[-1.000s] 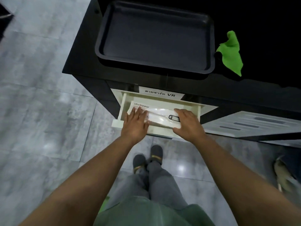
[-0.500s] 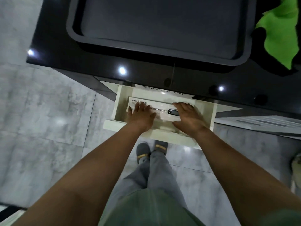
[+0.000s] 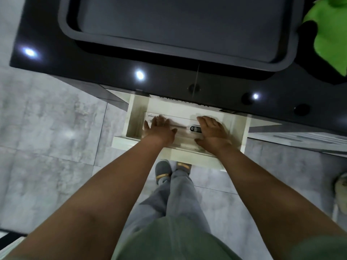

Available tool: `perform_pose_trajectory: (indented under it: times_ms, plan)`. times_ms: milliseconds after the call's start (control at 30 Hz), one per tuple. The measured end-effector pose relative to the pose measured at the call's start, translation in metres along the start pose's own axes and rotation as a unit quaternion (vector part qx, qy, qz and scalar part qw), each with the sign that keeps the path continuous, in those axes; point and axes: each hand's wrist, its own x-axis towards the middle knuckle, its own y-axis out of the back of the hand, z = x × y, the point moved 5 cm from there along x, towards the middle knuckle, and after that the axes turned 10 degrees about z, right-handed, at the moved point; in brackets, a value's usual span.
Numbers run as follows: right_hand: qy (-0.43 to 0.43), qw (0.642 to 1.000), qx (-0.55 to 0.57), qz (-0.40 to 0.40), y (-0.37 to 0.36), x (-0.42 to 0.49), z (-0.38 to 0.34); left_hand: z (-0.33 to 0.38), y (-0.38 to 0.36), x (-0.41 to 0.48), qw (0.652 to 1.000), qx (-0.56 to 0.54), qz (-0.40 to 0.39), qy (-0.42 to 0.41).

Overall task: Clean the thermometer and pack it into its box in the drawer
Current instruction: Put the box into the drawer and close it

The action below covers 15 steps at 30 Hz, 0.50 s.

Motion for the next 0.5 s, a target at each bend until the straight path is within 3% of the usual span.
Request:
perform_pose_trajectory:
  times_ms: [167, 367, 500]
  plan:
    - [-0.033, 0.999, 0.006, -0.001, 0.019, -0.026, -0.006, -0.005, 0.013, -0.027, 0.999, -0.015, 0.044, 0.007]
    - [-0.032, 0.997, -0.015, 0.063, 0.049, -0.072, -0.026, -0.025, 0.02, -0.077, 0.989, -0.071, 0.113, 0.056]
    - [-0.022, 0.993, -0.026, 0.117, 0.072, -0.115, -0.04, -0.044, 0.021, -0.112, 0.956, -0.201, 0.18, 0.114]
